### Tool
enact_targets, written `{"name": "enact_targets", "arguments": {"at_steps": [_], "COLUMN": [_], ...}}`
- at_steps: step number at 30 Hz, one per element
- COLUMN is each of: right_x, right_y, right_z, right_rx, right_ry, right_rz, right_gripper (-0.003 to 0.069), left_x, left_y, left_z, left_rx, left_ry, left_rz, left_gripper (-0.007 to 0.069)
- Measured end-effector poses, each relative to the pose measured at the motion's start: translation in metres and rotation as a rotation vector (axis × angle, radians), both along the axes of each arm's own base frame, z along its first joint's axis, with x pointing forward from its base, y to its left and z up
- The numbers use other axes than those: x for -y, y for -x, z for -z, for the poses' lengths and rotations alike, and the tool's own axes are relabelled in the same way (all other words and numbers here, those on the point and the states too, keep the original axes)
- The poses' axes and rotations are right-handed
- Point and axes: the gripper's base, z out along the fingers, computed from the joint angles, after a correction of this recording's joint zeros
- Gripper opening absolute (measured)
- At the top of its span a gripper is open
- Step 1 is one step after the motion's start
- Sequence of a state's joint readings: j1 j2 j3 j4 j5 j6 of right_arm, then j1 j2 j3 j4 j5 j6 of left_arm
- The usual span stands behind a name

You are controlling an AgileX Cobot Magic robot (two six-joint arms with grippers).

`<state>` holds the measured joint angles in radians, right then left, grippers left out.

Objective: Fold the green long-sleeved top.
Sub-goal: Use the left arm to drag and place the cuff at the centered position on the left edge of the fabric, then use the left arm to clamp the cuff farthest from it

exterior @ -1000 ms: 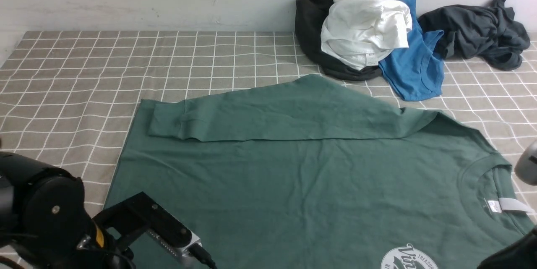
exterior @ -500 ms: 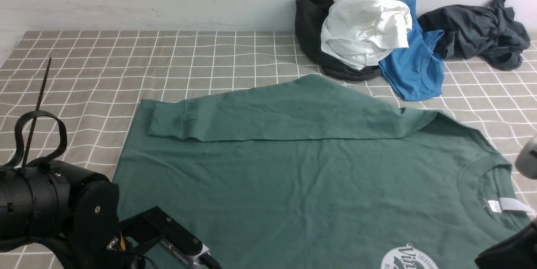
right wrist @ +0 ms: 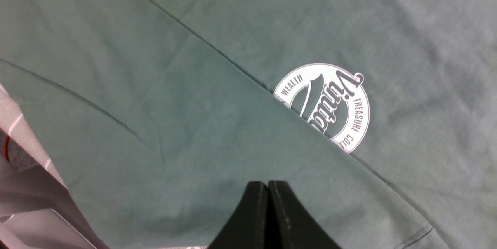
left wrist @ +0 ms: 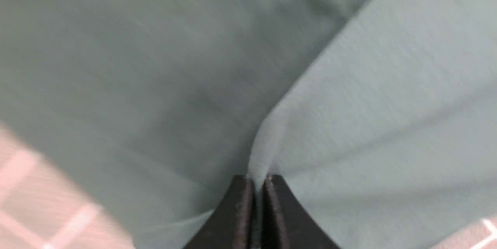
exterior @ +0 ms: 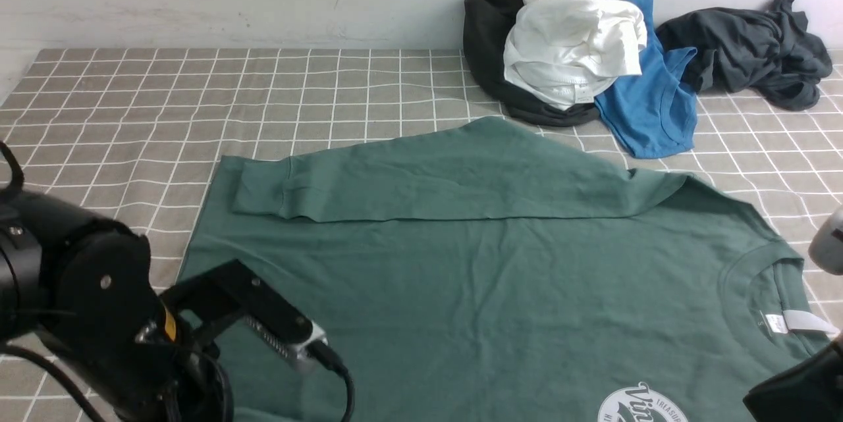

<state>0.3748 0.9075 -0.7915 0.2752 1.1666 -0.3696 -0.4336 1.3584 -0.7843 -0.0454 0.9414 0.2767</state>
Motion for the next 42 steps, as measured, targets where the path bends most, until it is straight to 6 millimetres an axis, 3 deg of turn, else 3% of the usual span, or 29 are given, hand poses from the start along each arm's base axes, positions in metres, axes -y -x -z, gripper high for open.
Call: {"name": "enact_targets", "arguments": {"at_steps": [3,4,6,8,11,12,17,20,21,26,27,30,35,42], "right_x": [0.001,0.001,0.002,0.002,0.002,0.002,0.002,0.002,0.003,0.004,0.004,0.003,-0.004,-0.017], "right_y": [-0.001,-0.001,-0.002,-0.003,-0.003,-0.003,-0.003,-0.004,-0.005,-0.013,-0.014,-0.030,-0.061,-0.096], "right_z": [0.000,0.000,0.000,0.000,0.000,0.000,0.000,-0.001,-0.001,-0.001,-0.001,-0.004,-0.007,0.004], "right_rx": [0.011,0.011,0.029,0.034,0.035,0.036,0.036,0.045,0.058,0.108,0.110,0.142,0.165,0.107], "right_ry": [0.013,0.014,0.019,0.019,0.020,0.021,0.021,0.029,0.036,0.052,0.049,0.077,0.110,0.141], "right_rz": [0.001,0.001,0.004,0.005,0.005,0.005,0.005,0.006,0.008,0.039,0.043,0.089,0.135,0.131], "right_gripper": [-0.0014,-0.0014,-0.0014,-0.0014,-0.0014,-0.0014,-0.0014,-0.0014,-0.0014,-0.0014,-0.0014,-0.0014,-0.0014,-0.0014], "left_x": [0.004,0.005,0.009,0.010,0.008,0.006,-0.002,-0.006,-0.008,-0.015,-0.016,-0.029,-0.046,-0.046], "left_y": [-0.025,-0.026,-0.051,-0.069,-0.093,-0.108,-0.128,-0.137,-0.141,-0.158,-0.160,-0.182,-0.216,-0.264], "left_z": [-0.029,-0.031,-0.046,-0.049,-0.041,-0.028,0.004,0.020,0.024,0.009,0.006,-0.014,-0.011,0.032], "left_rx": [0.111,0.115,0.182,0.191,0.163,0.127,0.058,0.049,0.055,0.108,0.117,0.159,0.168,0.167], "left_ry": [-0.032,-0.030,-0.051,-0.061,-0.079,-0.094,-0.120,-0.121,-0.117,-0.071,-0.065,0.000,0.099,0.158], "left_rz": [0.026,0.024,0.028,0.012,-0.019,-0.040,-0.073,-0.093,-0.116,-0.258,-0.264,-0.354,-0.448,-0.490], "left_gripper": [0.0011,0.0013,0.0013,0.0013,0.0013,0.0014,0.0043,0.0119,0.0186,0.0430,0.0430,0.0522,0.0539,0.0539]}}
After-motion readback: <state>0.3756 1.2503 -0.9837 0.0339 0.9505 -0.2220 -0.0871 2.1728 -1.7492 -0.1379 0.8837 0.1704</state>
